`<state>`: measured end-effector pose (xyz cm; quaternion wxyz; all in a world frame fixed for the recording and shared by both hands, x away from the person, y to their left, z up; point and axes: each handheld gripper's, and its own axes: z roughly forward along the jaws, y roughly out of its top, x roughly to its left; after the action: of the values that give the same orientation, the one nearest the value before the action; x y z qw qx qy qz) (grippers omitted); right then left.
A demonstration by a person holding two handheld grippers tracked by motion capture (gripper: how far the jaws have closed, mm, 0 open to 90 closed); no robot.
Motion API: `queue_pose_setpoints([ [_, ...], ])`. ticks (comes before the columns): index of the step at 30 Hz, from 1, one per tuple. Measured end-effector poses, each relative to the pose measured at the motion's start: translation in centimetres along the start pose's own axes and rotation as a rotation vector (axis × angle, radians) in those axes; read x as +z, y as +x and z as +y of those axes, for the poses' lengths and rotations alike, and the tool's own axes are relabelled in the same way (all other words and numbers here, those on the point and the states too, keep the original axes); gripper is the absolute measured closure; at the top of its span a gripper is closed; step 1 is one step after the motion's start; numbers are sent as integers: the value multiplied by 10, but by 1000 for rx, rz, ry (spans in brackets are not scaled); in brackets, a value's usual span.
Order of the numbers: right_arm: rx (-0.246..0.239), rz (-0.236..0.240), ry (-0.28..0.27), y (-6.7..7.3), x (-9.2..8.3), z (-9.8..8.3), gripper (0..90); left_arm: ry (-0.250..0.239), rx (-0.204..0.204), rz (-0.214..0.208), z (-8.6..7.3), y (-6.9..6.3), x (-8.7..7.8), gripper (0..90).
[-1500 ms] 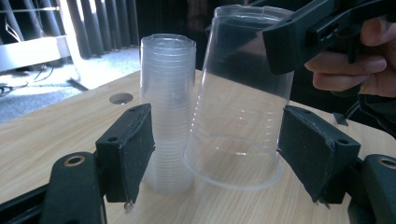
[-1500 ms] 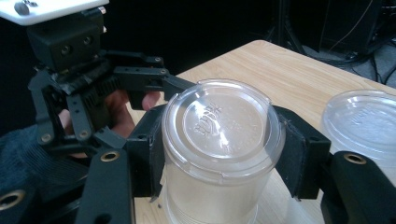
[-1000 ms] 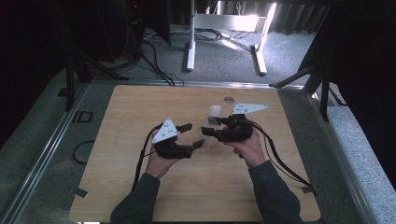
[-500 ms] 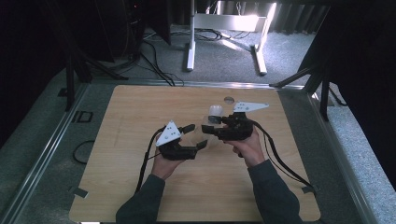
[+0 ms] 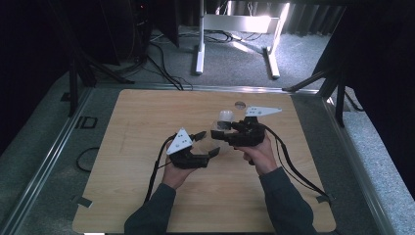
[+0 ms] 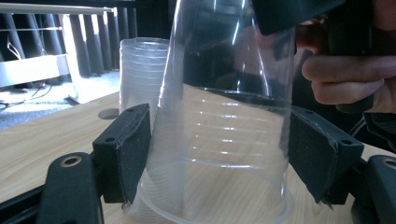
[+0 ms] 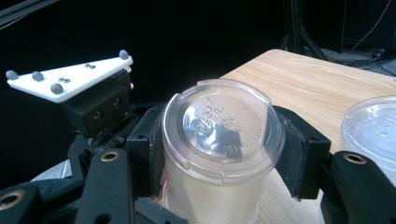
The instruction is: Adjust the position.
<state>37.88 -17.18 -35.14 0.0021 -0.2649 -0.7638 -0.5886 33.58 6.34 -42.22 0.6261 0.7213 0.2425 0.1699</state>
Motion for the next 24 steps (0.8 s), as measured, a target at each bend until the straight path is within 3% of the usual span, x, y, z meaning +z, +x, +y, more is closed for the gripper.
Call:
queue_pose_setpoints([
  [24,3,6,13,-2,0,0,381,9,15,2,0,-1,-2,291],
])
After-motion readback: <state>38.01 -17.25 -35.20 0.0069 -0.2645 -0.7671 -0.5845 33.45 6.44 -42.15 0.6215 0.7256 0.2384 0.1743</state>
